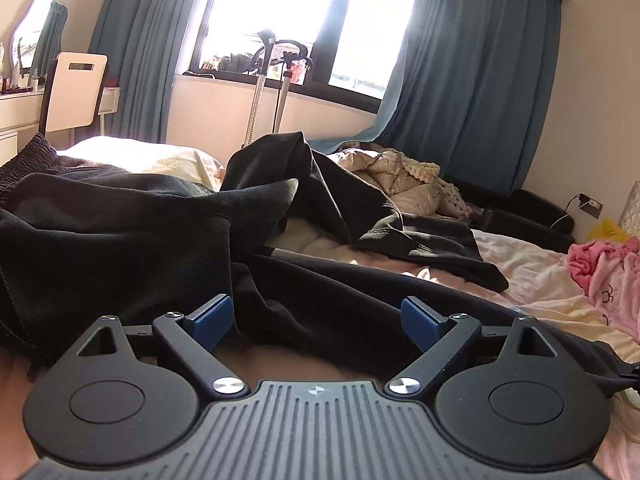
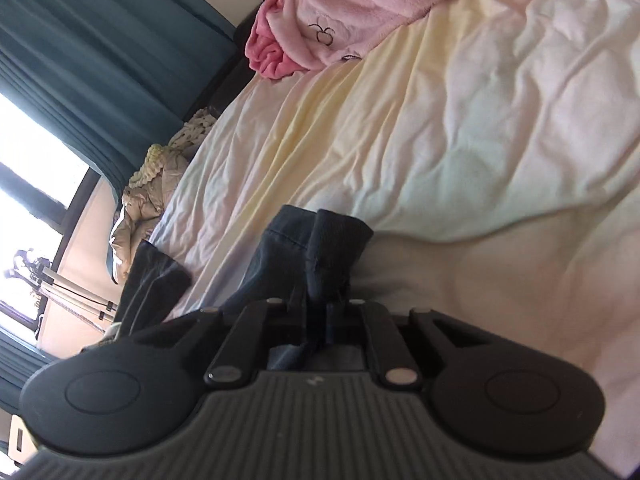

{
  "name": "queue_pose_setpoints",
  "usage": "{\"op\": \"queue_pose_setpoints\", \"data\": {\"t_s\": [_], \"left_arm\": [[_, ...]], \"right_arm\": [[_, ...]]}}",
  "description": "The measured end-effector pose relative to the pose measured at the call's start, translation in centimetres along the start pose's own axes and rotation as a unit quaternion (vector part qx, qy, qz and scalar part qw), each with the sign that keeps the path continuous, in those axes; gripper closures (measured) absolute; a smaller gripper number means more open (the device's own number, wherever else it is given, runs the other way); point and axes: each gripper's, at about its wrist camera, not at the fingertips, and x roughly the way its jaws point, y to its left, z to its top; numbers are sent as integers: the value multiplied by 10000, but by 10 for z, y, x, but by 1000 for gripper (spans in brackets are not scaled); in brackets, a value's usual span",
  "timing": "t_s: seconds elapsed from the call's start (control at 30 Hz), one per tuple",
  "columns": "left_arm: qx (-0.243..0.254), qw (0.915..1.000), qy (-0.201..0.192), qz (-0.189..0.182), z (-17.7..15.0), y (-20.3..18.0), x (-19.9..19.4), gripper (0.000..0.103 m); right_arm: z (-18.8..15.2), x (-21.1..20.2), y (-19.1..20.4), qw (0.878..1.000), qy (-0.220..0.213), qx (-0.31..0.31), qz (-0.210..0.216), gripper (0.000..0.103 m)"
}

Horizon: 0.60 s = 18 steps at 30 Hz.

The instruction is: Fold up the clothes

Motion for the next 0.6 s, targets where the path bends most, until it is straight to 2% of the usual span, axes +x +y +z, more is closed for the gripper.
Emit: {"op": "queue_pose_setpoints", "data": {"t_s": [0.07,0.13,0.17,0.23,0.4,0.5,0.6], "left_arm": [[108,9999,29,46,-4,-4,0,11],[169,9998,7,65,-7,-6,-6,11],[177,9998,5,63,-8,-6,-9,11],[185,9998,13,49,-10,-7,-15,11],[369,9991,-127,135,-7,-9,-41,11],[462,9986,-163,180,-7,-8,-55,10],[532,9982,-169,231,-9,-7,-69,10]], "right_arm": [[-12,-14,11,9974,-78,-694,-160,88],[-29,-32,26,9886,-270,-1462,-227,84],[-37,-38,31,9850,-338,-1678,-193,82],[-54,-49,39,9771,-412,-2087,-26,73],[-107,-79,65,9528,-340,-2951,631,68],[-137,-84,82,9361,-6,-3278,1272,63],[-178,-88,104,9033,171,-3846,1895,49]]}}
